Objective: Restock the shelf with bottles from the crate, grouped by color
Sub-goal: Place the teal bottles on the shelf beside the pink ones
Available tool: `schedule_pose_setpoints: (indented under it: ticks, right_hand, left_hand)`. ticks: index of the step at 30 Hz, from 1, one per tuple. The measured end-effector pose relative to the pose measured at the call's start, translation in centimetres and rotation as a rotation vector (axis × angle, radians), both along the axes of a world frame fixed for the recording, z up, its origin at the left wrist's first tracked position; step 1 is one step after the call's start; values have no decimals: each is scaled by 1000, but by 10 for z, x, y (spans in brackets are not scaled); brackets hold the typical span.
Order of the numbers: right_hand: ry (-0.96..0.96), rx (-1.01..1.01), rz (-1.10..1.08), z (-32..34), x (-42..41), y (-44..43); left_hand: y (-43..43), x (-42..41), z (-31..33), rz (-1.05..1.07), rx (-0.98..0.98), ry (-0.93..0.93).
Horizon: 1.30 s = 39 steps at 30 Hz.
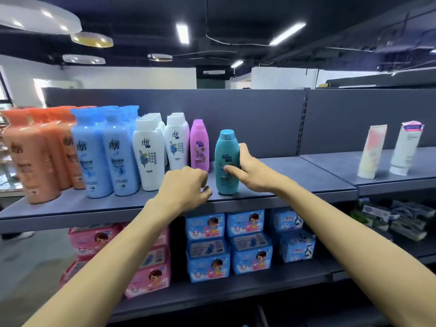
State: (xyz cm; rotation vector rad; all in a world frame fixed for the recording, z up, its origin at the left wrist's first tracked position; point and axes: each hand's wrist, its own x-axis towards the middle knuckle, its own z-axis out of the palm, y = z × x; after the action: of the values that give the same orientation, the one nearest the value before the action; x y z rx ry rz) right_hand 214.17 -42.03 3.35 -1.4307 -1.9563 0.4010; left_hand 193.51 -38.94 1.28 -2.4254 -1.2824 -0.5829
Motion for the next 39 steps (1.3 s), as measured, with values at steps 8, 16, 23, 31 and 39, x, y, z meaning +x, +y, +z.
schedule_pose_setpoints:
  ticks: [8, 16, 23, 31, 39]
  right_hand:
    - [10, -46, -54, 0, 10, 21]
    - [28, -61, -110, -3, 26, 44]
    - [-99, -55, -117, -15, 41, 56]
    - [-69, -50, -127, -28, 48, 72]
    - [-44, -27, -167, -39, 48, 112]
  left_hand:
    - [13, 13, 9, 1, 26, 30]
    - [28, 18, 4, 6, 27, 6]
    - [50, 23, -7, -9, 19, -17]
    - [73, 38, -12, 20, 43, -67]
    - [96, 50, -21, 28, 26, -122]
